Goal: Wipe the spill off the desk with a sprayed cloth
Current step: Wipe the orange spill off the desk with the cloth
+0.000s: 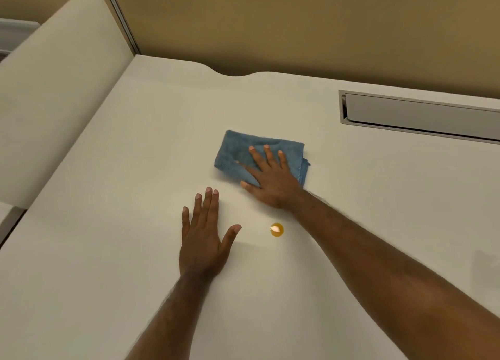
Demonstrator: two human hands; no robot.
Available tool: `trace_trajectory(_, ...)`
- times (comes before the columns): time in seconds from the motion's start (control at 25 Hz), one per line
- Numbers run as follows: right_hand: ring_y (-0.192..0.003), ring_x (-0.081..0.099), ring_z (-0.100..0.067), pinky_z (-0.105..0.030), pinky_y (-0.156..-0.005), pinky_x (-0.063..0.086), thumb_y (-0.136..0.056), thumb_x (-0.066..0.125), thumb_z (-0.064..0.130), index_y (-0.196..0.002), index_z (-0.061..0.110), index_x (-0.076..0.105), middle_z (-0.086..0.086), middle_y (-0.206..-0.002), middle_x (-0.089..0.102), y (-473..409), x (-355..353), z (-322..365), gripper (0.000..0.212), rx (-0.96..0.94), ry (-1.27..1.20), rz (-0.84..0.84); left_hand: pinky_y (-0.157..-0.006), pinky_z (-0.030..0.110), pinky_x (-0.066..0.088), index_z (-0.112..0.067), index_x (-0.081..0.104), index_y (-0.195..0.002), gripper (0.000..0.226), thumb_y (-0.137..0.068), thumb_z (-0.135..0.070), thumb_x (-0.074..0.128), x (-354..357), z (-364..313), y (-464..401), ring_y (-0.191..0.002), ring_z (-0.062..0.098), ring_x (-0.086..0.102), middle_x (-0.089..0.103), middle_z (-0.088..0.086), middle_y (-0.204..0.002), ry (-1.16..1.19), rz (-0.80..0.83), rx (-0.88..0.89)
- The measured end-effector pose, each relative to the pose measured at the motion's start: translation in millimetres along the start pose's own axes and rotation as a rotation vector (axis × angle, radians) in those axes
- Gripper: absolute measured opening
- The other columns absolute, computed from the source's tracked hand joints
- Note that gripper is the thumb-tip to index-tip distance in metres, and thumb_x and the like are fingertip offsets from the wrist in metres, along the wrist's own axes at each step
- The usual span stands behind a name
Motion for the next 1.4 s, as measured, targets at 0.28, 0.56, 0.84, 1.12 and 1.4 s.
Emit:
trace_trajectory(0.28,-0.147,-0.021,-0.030,-0.054,-0.118,-0.011,-0.096,0.020,0.063,-0.149,0.046,-0.004,0.001,-0.163,-0.013,125.8,20.7,16.0,0.061,-0.205,0.029,0.037,-0.121,0.037,-0.004,-0.018,0.008,-0.155,0.081,-0.089,-0.066,0.010,-14.2,28.9,5.7,-0.149,0.012,-0.001,0.008,-0.002,-0.163,0.073,-0.098,-0.115)
trace_trajectory(0.56,-0.150,-0.008,-0.028,-0.056,-0.117,-0.004,-0.096,0.018,0.062,-0.149,0.046,0.001,0.004,-0.163,-0.003,196.5,40.4,4.7,0.059,0.067,0.025,-0.080,-0.120,0.033,-0.007,-0.020,0.006,-0.155,0.087,-0.086,-0.074,0.000,-13.9,28.1,6.5,-0.149,0.011,-0.002,0.005,-0.006,-0.162,0.059,-0.079,-0.106)
trace_trajectory(0.84,-0.148,0.006,-0.039,-0.062,-0.117,0.002,-0.095,0.014,0.061,-0.144,0.033,-0.003,-0.005,-0.162,0.011,222.5,30.6,-61.3,0.059,0.723,-0.072,-0.235,-0.122,0.040,-0.002,-0.021,0.007,-0.155,0.086,-0.087,-0.074,0.003,-10.2,27.4,3.9,-0.150,0.013,-0.001,0.008,-0.004,-0.164,0.020,-0.046,-0.083)
trace_trajectory(1.12,-0.147,-0.002,-0.044,-0.071,-0.111,-0.001,-0.096,0.025,0.057,-0.151,0.032,0.000,-0.011,-0.163,0.008,216.5,30.3,-90.5,0.066,1.123,-0.190,-0.274,-0.121,0.043,-0.005,-0.022,0.007,-0.155,0.089,-0.084,-0.076,0.000,-2.0,7.5,-7.0,-0.150,0.013,-0.005,0.003,-0.008,-0.163,-0.131,0.104,0.077)
trace_trajectory(1.4,-0.146,-0.012,-0.044,-0.070,-0.110,-0.009,-0.096,0.026,0.057,-0.151,0.036,-0.003,-0.011,-0.163,-0.004,140.6,20.2,-48.5,0.065,1.015,-0.236,-0.265,-0.121,0.043,-0.006,-0.024,0.004,-0.155,0.088,-0.085,-0.076,-0.001,2.4,9.5,-9.4,-0.149,0.010,-0.010,0.001,-0.010,-0.163,-0.114,0.098,0.068)
Point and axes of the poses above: each hand's wrist, its own y-axis away from the middle knuckle, its own x-axis out of the palm, z = x × y, the point moved 3 cm from there along -y, towards the middle knuckle
